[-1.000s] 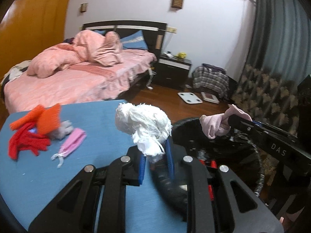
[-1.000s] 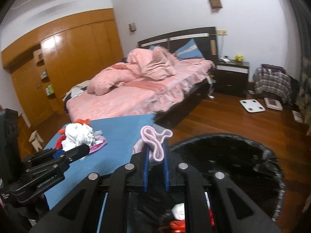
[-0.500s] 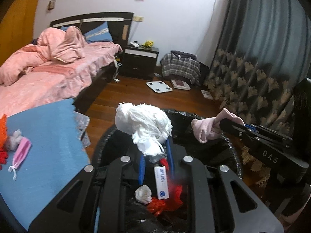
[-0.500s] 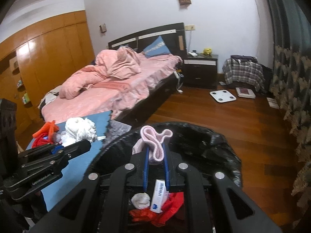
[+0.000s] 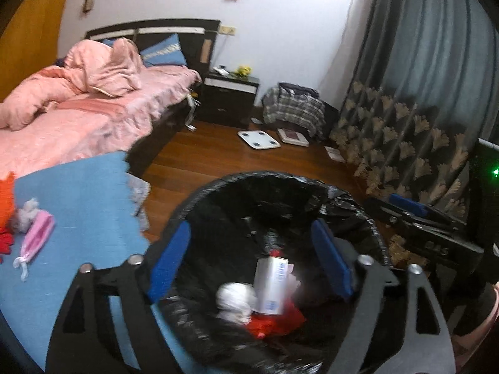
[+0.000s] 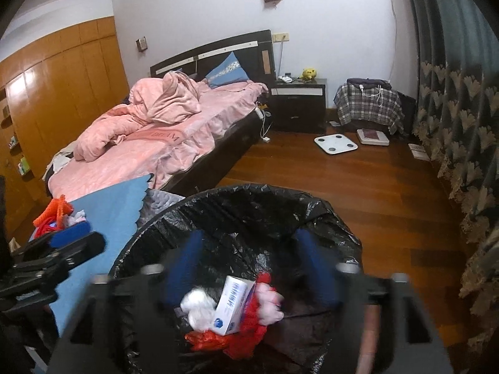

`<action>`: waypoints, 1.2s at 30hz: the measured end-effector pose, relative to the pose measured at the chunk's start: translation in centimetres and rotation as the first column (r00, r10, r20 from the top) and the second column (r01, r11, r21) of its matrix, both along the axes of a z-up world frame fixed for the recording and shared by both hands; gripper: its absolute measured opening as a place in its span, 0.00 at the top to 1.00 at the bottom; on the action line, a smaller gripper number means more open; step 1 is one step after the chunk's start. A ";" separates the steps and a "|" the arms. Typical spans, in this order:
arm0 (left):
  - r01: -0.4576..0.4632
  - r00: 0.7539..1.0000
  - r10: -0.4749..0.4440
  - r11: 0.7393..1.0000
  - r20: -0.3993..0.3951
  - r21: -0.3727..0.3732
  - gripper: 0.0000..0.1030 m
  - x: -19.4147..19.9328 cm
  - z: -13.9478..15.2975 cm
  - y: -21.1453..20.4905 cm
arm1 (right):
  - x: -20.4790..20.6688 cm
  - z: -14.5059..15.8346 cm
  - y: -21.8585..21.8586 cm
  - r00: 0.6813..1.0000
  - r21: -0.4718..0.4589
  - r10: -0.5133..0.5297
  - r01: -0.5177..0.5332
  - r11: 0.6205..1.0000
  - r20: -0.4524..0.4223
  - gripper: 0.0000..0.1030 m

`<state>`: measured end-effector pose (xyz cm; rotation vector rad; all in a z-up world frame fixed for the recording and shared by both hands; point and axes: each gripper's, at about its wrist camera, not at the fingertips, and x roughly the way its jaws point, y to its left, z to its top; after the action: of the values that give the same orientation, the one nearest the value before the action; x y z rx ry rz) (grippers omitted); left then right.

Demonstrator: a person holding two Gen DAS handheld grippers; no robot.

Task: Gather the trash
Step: 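Move both open tools back from the bin to the mat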

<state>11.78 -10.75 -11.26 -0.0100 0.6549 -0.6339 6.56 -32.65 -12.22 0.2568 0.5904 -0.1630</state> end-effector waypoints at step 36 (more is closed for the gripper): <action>-0.634 0.771 0.636 0.762 0.033 0.131 0.12 3.3 -2.7 32.9 | 15.8 -2.0 31.7 0.907 -0.045 0.418 -0.420 0.906 -0.050 0.06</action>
<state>15.11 22.20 -14.01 -0.1080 0.6563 0.0766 22.39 -0.96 -14.19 0.0680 0.6663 0.2335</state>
